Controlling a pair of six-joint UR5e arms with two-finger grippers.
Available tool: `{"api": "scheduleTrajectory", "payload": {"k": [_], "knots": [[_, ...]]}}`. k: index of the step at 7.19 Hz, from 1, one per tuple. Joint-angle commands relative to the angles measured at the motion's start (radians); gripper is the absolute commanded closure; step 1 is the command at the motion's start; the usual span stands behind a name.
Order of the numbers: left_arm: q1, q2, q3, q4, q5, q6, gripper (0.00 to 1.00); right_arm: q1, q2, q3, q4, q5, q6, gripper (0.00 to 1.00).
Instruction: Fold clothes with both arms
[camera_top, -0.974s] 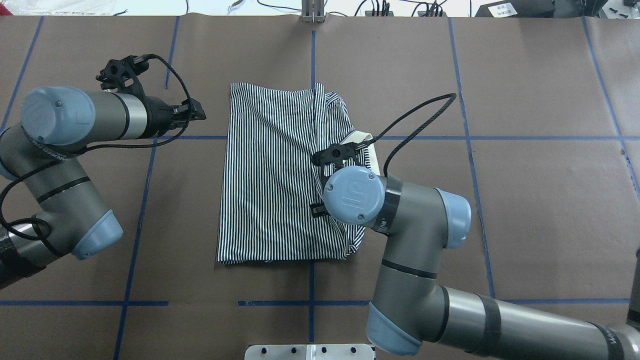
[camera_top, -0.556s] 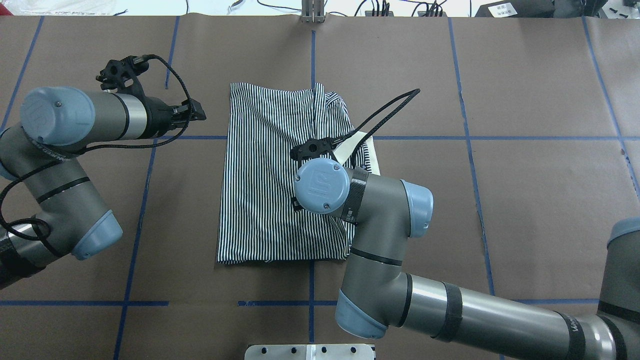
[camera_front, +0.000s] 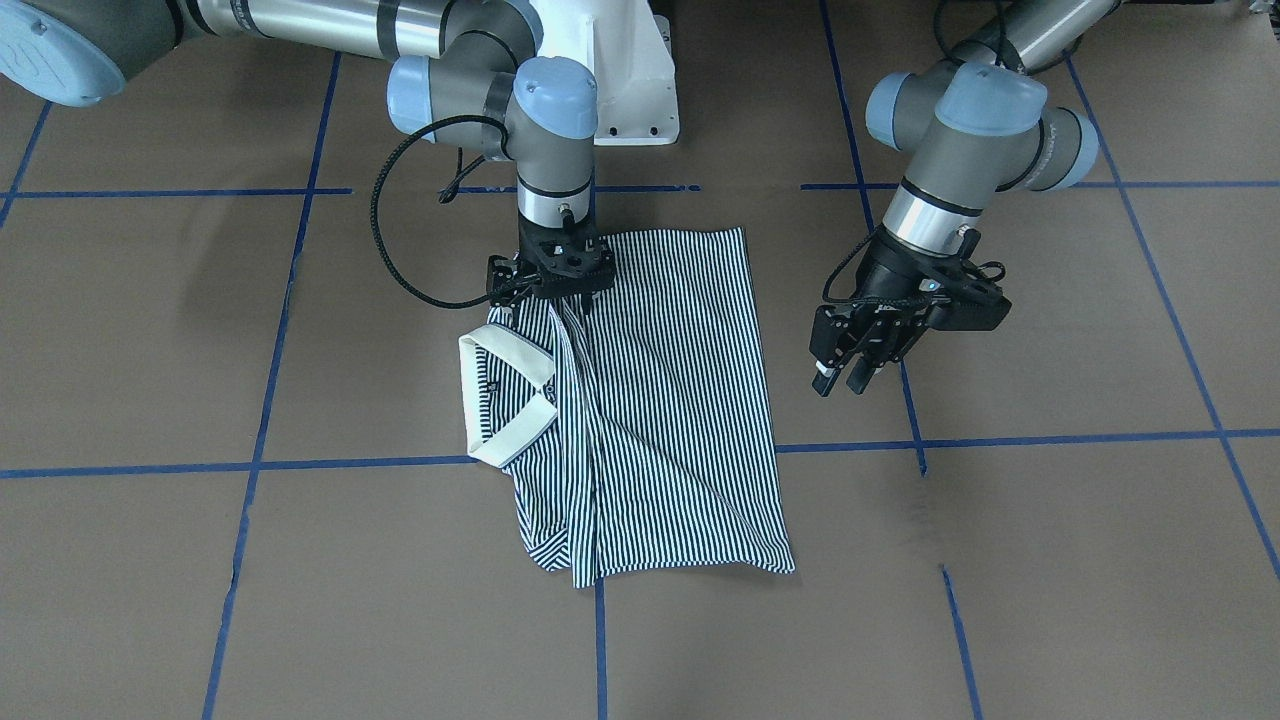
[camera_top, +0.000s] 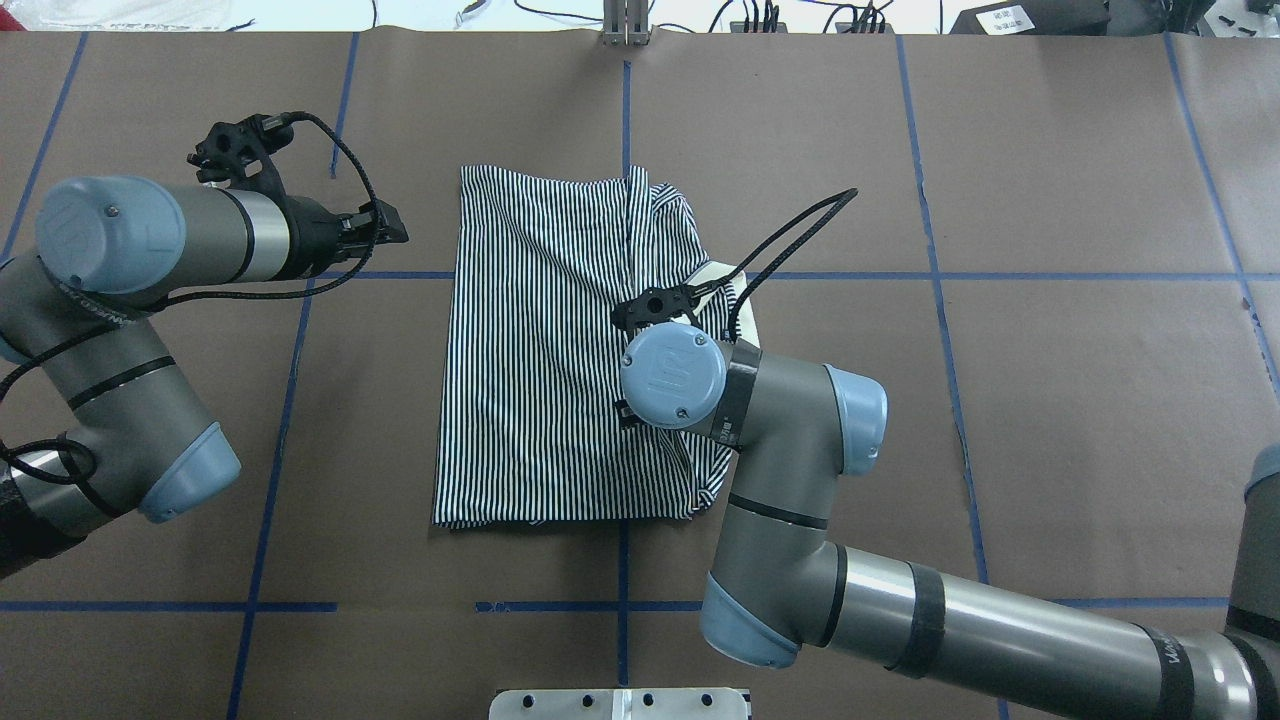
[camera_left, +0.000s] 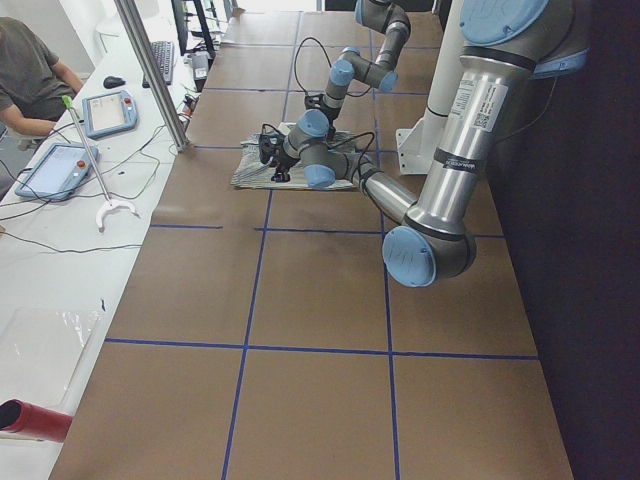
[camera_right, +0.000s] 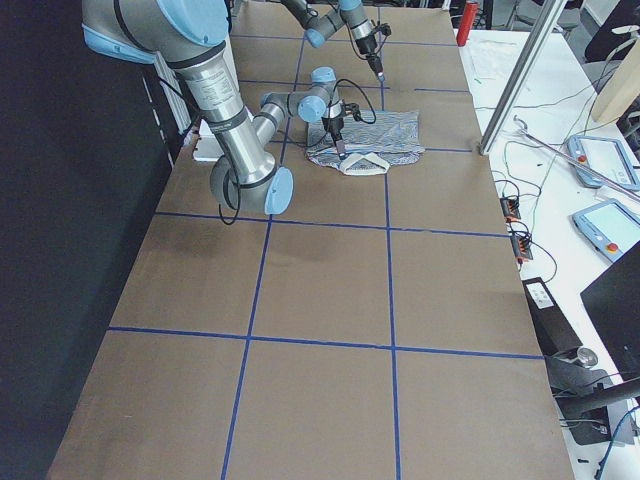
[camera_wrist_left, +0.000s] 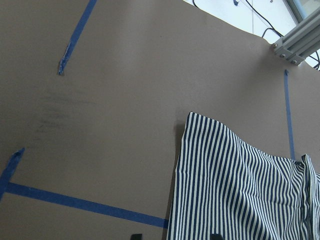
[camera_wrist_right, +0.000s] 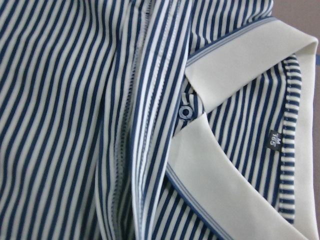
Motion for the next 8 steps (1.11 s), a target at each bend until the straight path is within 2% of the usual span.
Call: {"api": "scheduleTrajectory", "payload": {"k": [1, 2, 5, 6, 8], "knots": [[0.0, 0.002, -0.011, 0.0, 0.0, 0.0, 0.45, 0.04, -0.156, 0.113, 0.058, 0.021, -0.08, 0.0], [0.0, 0.002, -0.013, 0.0, 0.0, -0.011, 0.45, 0.1, -0.181, 0.155, 0.048, 0.101, -0.132, 0.0], [0.0, 0.0, -0.017, 0.0, 0.0, -0.028, 0.45, 0.125, -0.143, 0.14, 0.058, 0.111, -0.119, 0.0], [0.0, 0.0, -0.02, -0.001, 0.0, -0.028, 0.46, 0.14, -0.073, 0.083, 0.06, 0.111, -0.099, 0.0], [0.0, 0.017, -0.046, 0.002, -0.002, -0.028, 0.46, 0.154, 0.127, -0.129, 0.069, 0.108, -0.058, 0.0]]}}
